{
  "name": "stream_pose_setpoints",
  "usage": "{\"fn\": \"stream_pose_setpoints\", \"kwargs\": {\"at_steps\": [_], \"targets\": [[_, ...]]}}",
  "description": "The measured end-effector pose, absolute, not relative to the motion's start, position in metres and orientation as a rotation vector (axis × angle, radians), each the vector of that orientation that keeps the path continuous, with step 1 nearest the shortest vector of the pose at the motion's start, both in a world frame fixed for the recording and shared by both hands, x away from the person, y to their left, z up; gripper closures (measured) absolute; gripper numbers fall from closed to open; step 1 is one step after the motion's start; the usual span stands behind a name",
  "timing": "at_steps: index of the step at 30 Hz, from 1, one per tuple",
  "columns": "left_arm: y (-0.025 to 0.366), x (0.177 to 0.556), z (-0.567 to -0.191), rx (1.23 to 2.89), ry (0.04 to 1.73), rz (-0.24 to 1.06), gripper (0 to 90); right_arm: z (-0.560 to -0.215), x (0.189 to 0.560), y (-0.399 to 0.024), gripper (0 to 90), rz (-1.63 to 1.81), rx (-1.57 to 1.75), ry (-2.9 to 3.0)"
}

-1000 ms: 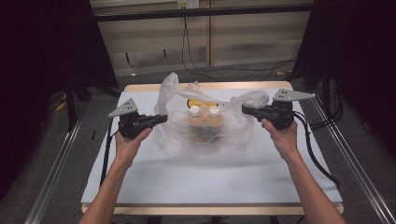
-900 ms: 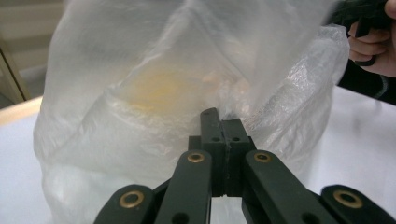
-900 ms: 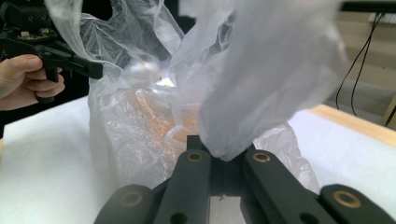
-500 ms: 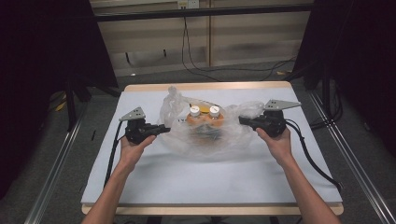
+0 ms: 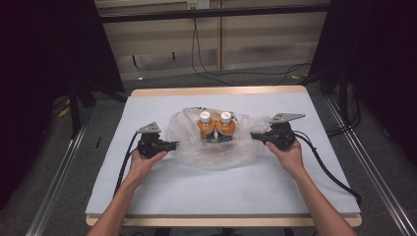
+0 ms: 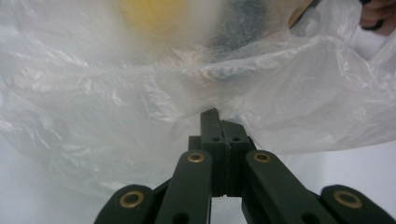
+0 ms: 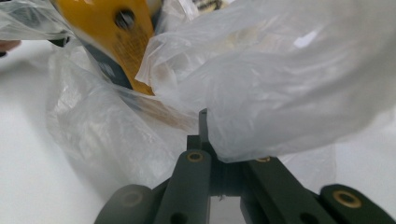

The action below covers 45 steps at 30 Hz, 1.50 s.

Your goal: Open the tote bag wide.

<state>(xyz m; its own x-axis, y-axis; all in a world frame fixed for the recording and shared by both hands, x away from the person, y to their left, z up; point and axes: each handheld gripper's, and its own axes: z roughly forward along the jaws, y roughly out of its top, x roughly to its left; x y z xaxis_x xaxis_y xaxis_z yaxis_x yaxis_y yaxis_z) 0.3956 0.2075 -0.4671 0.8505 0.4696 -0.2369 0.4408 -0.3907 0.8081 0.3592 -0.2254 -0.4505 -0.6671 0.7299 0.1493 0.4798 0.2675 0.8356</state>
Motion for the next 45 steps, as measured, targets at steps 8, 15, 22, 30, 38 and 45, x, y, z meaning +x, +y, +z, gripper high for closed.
{"fn": "stream_pose_setpoints", "kwargs": {"at_steps": [8, 15, 22, 30, 38, 45], "targets": [[0.201, 0.397, -0.480, 2.107, 0.681, 0.034, 90.0, -0.477, 0.364, -0.224, 90.0, 1.256, 1.164, 2.358], [0.197, 0.396, -0.490, 2.153, 0.700, 0.029, 90.0, -0.490, 0.366, -0.218, 90.0, 1.202, 1.175, 2.404], [0.199, 0.390, -0.485, 2.133, 0.679, 0.018, 86.7, -0.489, 0.362, -0.217, 80.4, 1.206, 1.178, 2.385], [0.219, 0.366, -0.449, 2.015, 0.640, 0.082, 68.8, -0.454, 0.343, -0.229, 48.6, 1.360, 1.134, 2.291], [0.221, 0.335, -0.405, 1.915, 0.529, 0.157, 65.1, -0.422, 0.314, -0.240, 38.1, 1.430, 1.079, 2.214], [0.175, 0.326, -0.383, 1.931, 0.364, 0.116, 69.5, -0.392, 0.311, -0.243, 45.3, 1.479, 1.024, 2.141]]}}
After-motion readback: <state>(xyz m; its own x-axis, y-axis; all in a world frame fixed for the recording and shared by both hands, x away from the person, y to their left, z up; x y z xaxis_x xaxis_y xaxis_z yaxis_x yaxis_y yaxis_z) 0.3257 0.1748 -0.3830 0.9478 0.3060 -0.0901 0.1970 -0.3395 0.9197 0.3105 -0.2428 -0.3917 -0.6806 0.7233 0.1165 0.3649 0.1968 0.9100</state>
